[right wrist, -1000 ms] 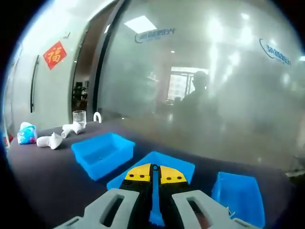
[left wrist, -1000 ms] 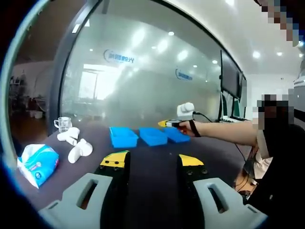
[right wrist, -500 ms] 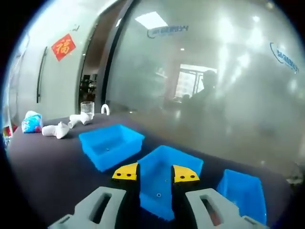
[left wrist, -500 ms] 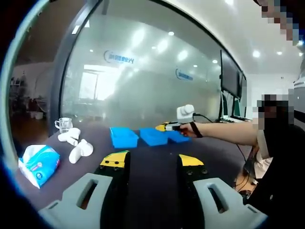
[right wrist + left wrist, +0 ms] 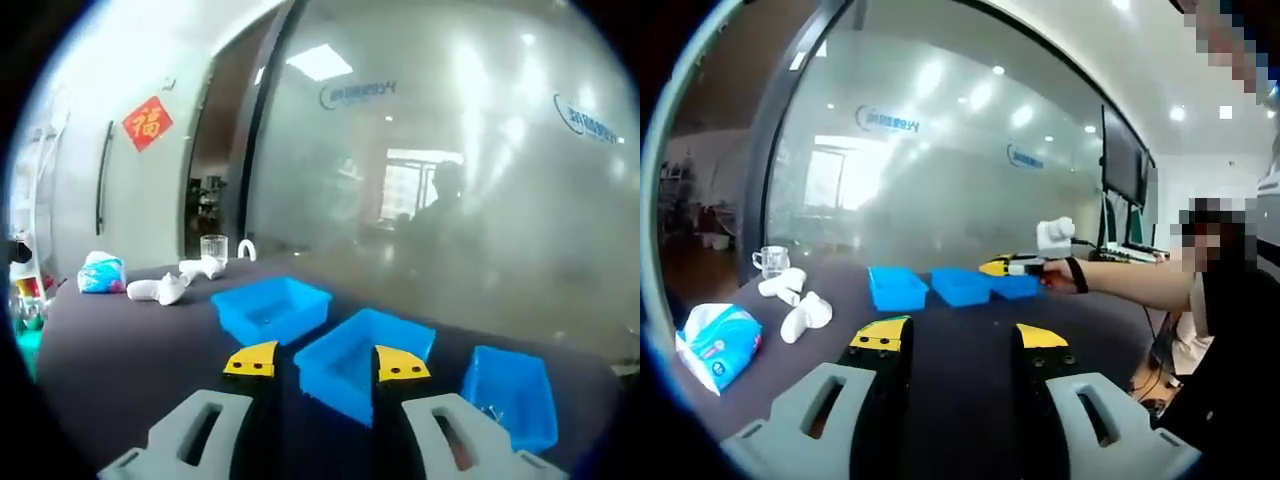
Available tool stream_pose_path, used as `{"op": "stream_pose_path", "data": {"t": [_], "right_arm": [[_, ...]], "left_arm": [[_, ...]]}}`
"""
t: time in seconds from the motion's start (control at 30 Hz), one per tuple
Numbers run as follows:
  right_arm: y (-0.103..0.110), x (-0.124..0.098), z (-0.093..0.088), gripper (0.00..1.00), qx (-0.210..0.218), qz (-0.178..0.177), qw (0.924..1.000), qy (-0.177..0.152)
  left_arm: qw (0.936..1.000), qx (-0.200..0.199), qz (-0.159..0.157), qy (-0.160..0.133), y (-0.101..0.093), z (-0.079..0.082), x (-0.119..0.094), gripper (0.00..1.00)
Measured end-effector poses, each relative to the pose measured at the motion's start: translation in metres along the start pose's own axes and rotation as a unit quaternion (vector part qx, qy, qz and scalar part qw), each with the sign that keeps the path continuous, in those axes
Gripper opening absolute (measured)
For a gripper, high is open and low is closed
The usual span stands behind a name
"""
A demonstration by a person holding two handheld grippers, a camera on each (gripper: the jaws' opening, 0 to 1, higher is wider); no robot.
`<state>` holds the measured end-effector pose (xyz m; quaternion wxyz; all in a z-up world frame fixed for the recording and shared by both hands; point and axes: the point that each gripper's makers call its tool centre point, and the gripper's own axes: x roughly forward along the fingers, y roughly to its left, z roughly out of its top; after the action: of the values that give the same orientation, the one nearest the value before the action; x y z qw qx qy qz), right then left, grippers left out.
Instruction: Sort the screws, nuts, and washers into the corresponding bins
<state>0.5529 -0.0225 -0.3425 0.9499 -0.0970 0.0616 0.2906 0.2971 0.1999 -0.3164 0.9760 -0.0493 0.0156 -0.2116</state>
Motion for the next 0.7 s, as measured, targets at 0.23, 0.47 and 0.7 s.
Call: {"op": "stream_pose_path", "data": {"t": [0.23, 0.47, 0.7], "right_arm": [[0.017, -0.048, -0.002, 0.33, 0.004, 0.024, 0.9995, -0.021], [0.018, -0.091, -0.014, 0.36, 0.005, 0.031, 0.9991, -0.027], [0.02, -0.129, -0.034, 0.39, -0.001, 0.042, 0.9989, -0.02]], "left_arm": [[1.0, -0.006, -0.005, 0.001, -0.002, -0.001, 0.006, 0.39], [0.9999, -0.006, -0.013, 0.005, -0.006, -0.002, 0.012, 0.39], [0.9997, -0.007, -0.022, 0.009, -0.01, -0.003, 0.016, 0.39]]}}
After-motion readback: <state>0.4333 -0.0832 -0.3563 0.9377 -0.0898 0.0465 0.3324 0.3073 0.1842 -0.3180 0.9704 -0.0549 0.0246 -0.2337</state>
